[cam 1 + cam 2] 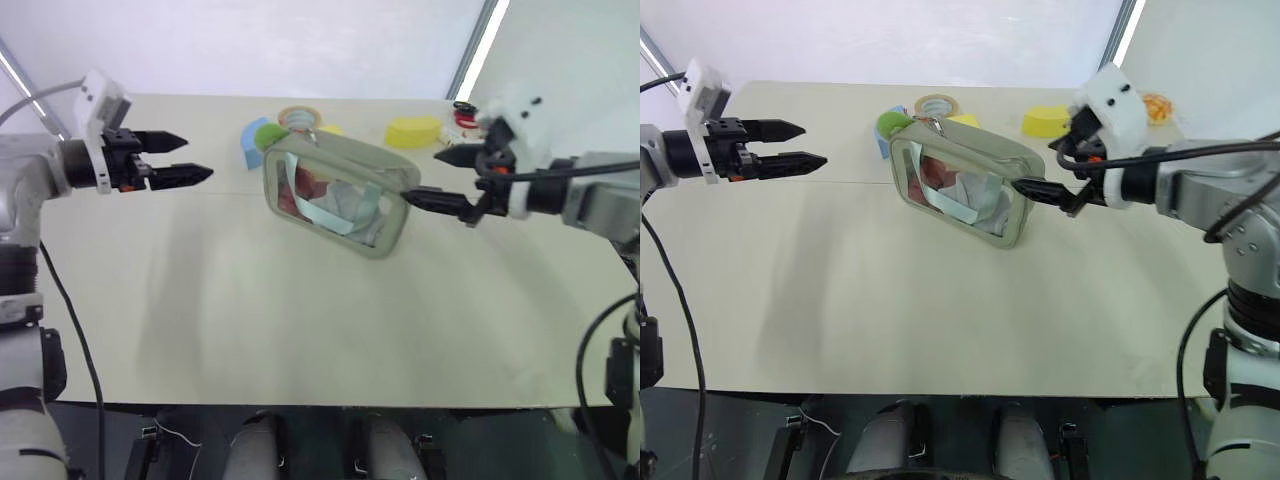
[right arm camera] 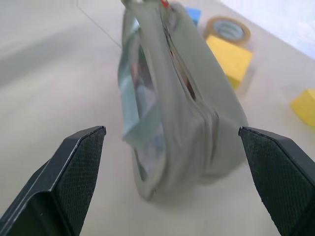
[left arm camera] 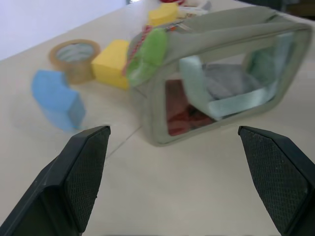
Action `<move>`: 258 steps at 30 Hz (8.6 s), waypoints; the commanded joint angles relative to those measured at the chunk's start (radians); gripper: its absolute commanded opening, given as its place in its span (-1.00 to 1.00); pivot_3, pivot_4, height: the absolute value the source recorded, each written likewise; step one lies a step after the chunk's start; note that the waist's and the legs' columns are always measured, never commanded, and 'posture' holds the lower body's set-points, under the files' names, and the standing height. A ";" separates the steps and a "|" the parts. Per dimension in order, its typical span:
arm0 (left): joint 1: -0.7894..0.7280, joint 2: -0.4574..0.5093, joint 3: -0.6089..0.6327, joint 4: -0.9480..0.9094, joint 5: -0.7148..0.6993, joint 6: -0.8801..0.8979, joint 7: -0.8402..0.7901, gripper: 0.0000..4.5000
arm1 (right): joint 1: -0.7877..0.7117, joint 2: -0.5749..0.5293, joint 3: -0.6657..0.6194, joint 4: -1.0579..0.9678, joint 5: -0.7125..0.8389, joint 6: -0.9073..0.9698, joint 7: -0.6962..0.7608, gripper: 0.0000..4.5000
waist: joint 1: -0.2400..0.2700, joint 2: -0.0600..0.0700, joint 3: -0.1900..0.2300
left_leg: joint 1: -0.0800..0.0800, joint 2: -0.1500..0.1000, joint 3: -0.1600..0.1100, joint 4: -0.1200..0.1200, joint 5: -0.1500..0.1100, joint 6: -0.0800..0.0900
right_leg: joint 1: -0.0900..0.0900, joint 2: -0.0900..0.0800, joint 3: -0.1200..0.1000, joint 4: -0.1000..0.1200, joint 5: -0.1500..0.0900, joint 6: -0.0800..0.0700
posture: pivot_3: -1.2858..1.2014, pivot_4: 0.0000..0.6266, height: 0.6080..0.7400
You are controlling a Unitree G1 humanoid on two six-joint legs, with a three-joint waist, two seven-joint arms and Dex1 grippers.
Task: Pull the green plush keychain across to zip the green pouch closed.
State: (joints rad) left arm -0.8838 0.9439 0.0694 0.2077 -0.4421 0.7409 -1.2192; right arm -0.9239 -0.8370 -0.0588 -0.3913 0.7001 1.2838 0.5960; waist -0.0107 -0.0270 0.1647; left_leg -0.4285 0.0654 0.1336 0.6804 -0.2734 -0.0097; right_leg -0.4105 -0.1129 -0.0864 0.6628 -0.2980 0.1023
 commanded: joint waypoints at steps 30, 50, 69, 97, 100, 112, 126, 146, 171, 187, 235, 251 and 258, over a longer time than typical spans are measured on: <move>0.164 0.071 0.177 -0.113 -0.139 0.066 0.157 1.00 | -0.089 0.137 0.333 0.431 -0.481 -0.871 0.462 -0.91 | 0.003 0.001 0.001 | -0.001 0.000 0.000 0.001 0.000 -0.001 | 0.000 0.000 0.000 0.000 0.000 0.000 | 0.03 -0.52 1.00; 0.140 0.058 0.139 -0.107 -0.130 0.055 0.135 1.00 | -0.024 0.029 0.186 0.202 -0.416 -0.654 0.516 0.39 | 0.000 0.002 0.001 | -0.001 0.000 0.000 0.001 0.000 -0.001 | -0.001 0.000 0.000 0.001 0.000 0.000 | 0.03 -0.52 1.00; 0.084 -0.045 0.032 -0.103 -0.103 0.032 0.121 1.00 | 0.109 0.035 0.187 0.140 -0.394 -0.620 0.483 -0.98 | -0.001 0.002 0.001 | 0.000 0.000 0.001 0.001 0.000 -0.001 | 0.000 0.000 0.000 0.001 0.000 0.000 | 0.03 -0.52 1.00; -0.083 -0.213 -0.158 -0.104 0.021 -0.125 0.033 -0.98 | 0.103 0.052 0.205 0.133 -0.421 -0.631 0.443 -1.00 | -0.004 0.002 0.001 | 0.001 0.000 0.001 0.001 0.001 -0.001 | 0.001 0.001 0.000 0.001 0.000 0.000 | 0.03 -0.52 1.00; -0.079 -0.212 -0.178 -0.096 0.054 -0.158 0.031 -0.98 | 0.104 0.051 0.201 0.126 -0.417 -0.624 0.437 -1.00 | -0.001 0.002 0.001 | 0.001 0.000 0.001 0.002 0.001 -0.001 | 0.001 0.001 0.000 0.001 0.000 0.000 | 0.03 -0.52 1.00; -0.086 -0.067 -0.116 -0.085 0.080 -0.150 -0.022 0.79 | 0.114 0.055 0.200 0.127 -0.419 -0.627 0.419 -1.00 | -0.004 0.002 0.002 | 0.001 0.000 0.001 0.001 0.001 -0.001 | 0.000 0.001 0.000 0.001 0.000 0.000 | 0.03 -0.52 1.00; 0.013 -0.125 -0.134 0.049 0.178 -0.332 0.018 0.56 | 0.111 0.059 0.212 0.126 -0.421 -0.623 0.422 -1.00 | -0.001 0.002 0.001 | 0.001 0.000 0.000 0.002 0.000 -0.001 | 0.001 0.001 0.000 0.001 0.000 0.000 | 0.03 -0.52 1.00; 0.027 -0.138 -0.125 0.041 0.184 -0.338 -0.011 -0.78 | -0.130 0.139 0.157 0.146 -0.300 -0.440 0.360 0.11 | -0.010 0.002 0.001 | 0.001 0.001 0.001 0.001 0.000 -0.001 | 0.000 0.001 0.000 0.002 0.000 0.000 | 0.03 -0.52 1.00; 0.025 -0.157 -0.130 0.004 0.183 -0.290 0.005 -0.78 | -0.165 0.348 0.200 0.348 -0.372 -0.493 0.275 -0.98 | -0.001 0.002 0.001 | -0.001 0.000 0.000 0.002 0.000 0.000 | 0.000 0.000 -0.001 0.003 0.000 0.000 | 0.03 -0.52 1.00; 0.060 -0.142 -0.118 -0.029 0.174 -0.248 0.008 -0.78 | 0.042 -0.026 -0.014 0.148 -0.466 -0.212 -0.041 -0.98 | -0.001 0.003 0.002 | -0.001 0.000 0.001 0.001 0.000 0.000 | -0.001 0.000 0.000 0.002 0.000 0.000 | 0.03 -0.52 1.00; 0.006 -0.237 -0.182 -0.032 0.162 -0.290 0.001 -0.11 | 0.173 0.355 -0.020 0.150 -0.489 -0.184 -0.288 -1.00 | -0.003 0.004 0.001 | 0.000 0.000 0.001 0.001 0.000 -0.001 | 0.000 0.001 0.000 0.002 0.000 0.000 | 0.03 -0.52 1.00; 0.068 -0.020 -0.109 -0.015 0.197 -0.280 -0.030 -0.99 | 0.055 0.642 0.014 0.145 -0.421 -0.147 -0.332 -1.00 | -0.023 0.004 0.002 | -0.001 0.000 0.000 -0.001 0.001 -0.001 | -0.002 0.001 0.001 0.003 0.000 0.000 | 0.03 -0.52 1.00; 0.151 -0.009 -0.084 -0.076 0.187 -0.256 0.000 -0.99 | 0.138 0.532 -0.043 0.064 -0.440 -0.069 -0.341 -1.00 | -0.003 0.004 0.002 | -0.001 0.000 0.000 0.000 0.001 -0.001 | -0.001 0.001 0.001 0.002 0.000 0.000 | 0.03 -0.52 1.00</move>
State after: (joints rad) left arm -0.7411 0.9228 -0.0369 0.1514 -0.2524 0.4762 -1.2284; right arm -0.7931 -0.2699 -0.0606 -0.2732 0.2608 1.1990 0.2607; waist -0.0138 -0.0226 0.1662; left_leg -0.4298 0.0657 0.1335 0.6805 -0.2726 -0.0111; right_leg -0.4115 -0.1119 -0.0857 0.6652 -0.2981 0.1027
